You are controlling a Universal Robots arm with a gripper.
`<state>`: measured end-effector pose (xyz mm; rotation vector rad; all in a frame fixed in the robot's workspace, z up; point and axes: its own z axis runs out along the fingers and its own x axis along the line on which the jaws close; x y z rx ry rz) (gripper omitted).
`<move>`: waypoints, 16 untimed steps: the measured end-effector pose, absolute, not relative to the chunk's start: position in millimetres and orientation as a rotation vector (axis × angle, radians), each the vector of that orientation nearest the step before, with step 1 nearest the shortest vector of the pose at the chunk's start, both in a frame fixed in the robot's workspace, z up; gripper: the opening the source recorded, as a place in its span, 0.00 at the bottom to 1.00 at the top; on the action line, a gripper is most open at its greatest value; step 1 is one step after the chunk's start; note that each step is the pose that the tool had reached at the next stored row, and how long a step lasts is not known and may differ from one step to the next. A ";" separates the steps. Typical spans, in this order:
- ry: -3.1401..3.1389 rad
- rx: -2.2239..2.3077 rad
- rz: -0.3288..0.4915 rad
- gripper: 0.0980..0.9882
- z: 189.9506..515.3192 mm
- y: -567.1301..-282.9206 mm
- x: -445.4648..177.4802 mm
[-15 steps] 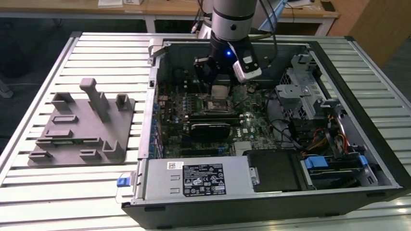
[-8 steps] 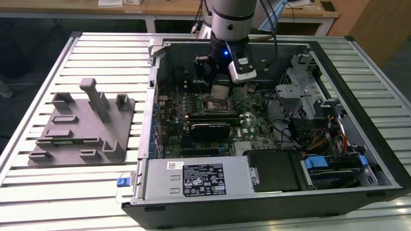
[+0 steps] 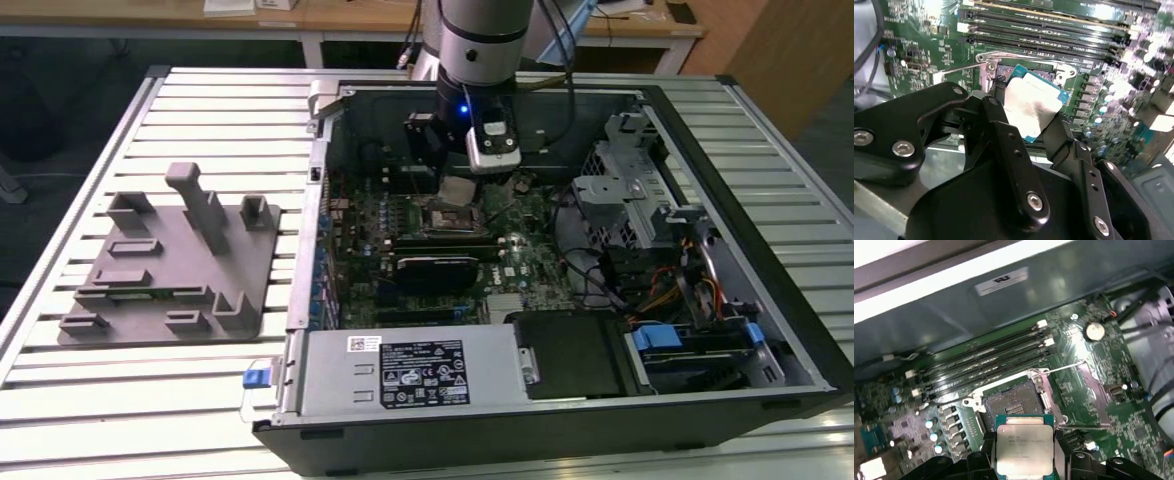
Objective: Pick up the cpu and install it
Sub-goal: 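Place the cpu into insertion slot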
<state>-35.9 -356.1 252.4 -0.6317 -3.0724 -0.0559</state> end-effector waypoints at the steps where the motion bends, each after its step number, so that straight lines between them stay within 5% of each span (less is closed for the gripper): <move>1: -3.067 -0.660 -0.056 0.50 252.4 -356.1 -35.9; 16: -2.957 -1.062 -0.056 0.50 251.8 -356.2 -35.9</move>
